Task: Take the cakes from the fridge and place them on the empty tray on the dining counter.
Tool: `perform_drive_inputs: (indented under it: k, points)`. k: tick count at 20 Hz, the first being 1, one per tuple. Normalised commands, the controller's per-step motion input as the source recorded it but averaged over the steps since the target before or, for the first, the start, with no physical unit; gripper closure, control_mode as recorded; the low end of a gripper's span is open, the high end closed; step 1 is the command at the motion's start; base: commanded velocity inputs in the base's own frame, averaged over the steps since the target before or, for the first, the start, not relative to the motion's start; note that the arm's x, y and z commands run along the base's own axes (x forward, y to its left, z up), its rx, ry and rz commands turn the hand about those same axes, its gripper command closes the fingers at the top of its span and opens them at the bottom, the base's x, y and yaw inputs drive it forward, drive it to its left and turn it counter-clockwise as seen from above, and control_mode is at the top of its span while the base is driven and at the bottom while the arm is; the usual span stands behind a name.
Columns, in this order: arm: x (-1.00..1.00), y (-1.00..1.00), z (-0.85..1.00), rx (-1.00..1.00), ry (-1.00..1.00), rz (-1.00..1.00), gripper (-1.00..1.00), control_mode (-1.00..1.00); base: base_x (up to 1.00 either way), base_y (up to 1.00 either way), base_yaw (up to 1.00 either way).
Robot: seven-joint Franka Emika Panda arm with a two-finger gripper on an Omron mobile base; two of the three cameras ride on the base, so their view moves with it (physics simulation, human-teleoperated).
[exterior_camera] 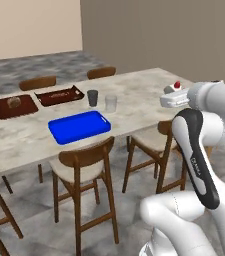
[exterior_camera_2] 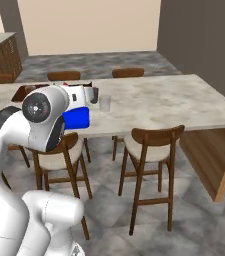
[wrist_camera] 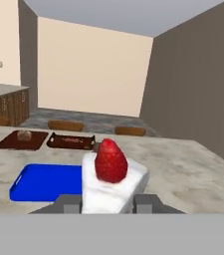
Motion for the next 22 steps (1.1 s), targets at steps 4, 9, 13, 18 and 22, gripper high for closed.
perform_drive_inputs:
  k: [4, 9, 13, 18, 22]
  points:
    - [0.00, 0.00, 0.00, 0.00, 0.00, 0.00, 1.00, 1.00, 0.35, -0.28, 0.29]
    - [0.00, 0.00, 0.00, 0.00, 0.00, 0.00, 1.00, 1.00, 0.47, -0.03, 0.33]
    - [0.00, 0.00, 0.00, 0.00, 0.00, 0.00, 1.00, 1.00, 0.56, 0.00, 0.29]
    - [0.00, 0.00, 0.00, 0.00, 0.00, 0.00, 1.00, 1.00, 0.61, 0.00, 0.26]
    - [0.00, 0.00, 0.00, 0.00, 0.00, 0.00, 1.00, 1.00, 0.86, 0.00, 0.26]
